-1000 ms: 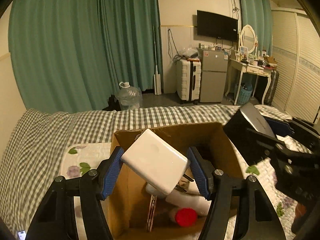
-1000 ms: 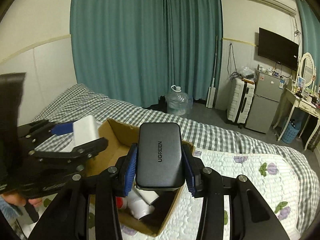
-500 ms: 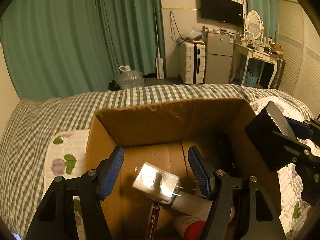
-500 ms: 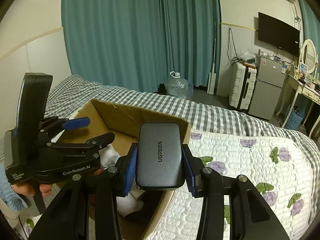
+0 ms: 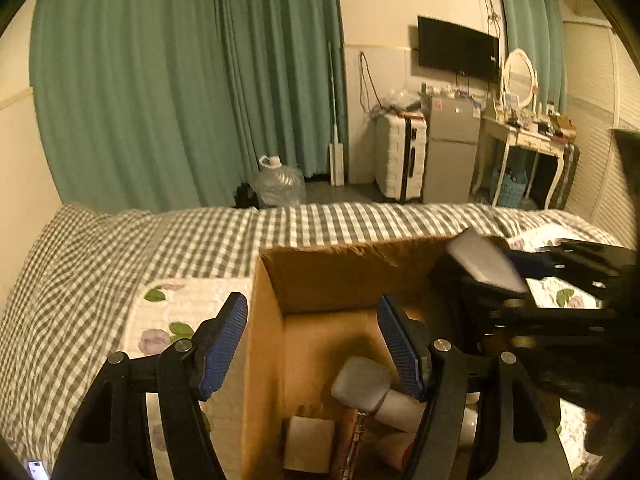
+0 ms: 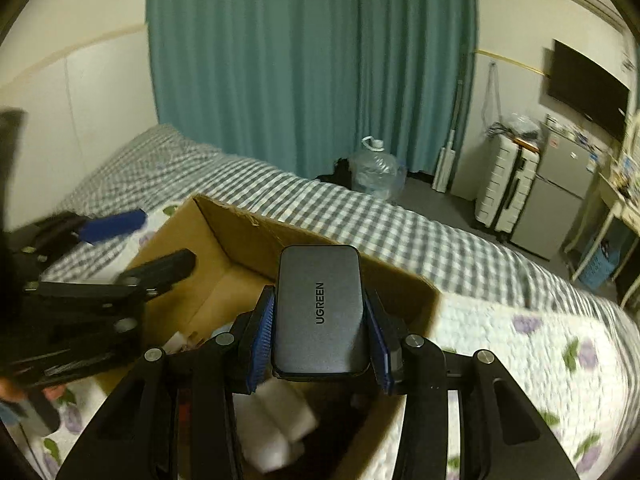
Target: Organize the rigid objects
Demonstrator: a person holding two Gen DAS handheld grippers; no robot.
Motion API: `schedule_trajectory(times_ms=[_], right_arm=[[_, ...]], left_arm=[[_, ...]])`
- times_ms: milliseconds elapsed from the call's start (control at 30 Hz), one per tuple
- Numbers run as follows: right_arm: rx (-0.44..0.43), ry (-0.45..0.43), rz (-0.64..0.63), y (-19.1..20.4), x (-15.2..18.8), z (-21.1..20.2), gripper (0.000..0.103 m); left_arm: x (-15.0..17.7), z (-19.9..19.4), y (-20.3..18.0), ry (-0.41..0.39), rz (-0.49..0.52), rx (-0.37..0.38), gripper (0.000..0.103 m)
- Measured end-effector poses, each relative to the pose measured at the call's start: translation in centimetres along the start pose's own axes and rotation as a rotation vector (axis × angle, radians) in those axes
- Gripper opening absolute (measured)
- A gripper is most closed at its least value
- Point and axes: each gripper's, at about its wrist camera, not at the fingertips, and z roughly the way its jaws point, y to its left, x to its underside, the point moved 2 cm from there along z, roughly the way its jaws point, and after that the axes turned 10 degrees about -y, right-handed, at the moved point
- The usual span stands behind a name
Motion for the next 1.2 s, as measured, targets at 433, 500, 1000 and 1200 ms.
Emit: schedule_trajectory(times_ms=[433,500,1000,1200], right_arm=[[0.13,-0.049,0.046,-0.5,1.5,-2.4,0.079],[0.142,-0.068,0.062,-0.5,1.3,-4.2,0.079],[0.282,-0.329,0.08,3.7,-3.7,-25.0,0.103],[0.317,-0.371,0.075,5.7,-2.9,-29.0,0.103]], left_arm=[[-0.9,-2.7,1.6,-0.036,-0.035,-0.042,0.072],[-1.8,-4.3,1.7,-0.059,-0.037,-0.049,0.072],[-7.8,-23.0,1.6,-0.365,-0.011,-0.048,0.079],[-7.7,-27.3,1.5,-0.463,0.015,-0.05,0.08]])
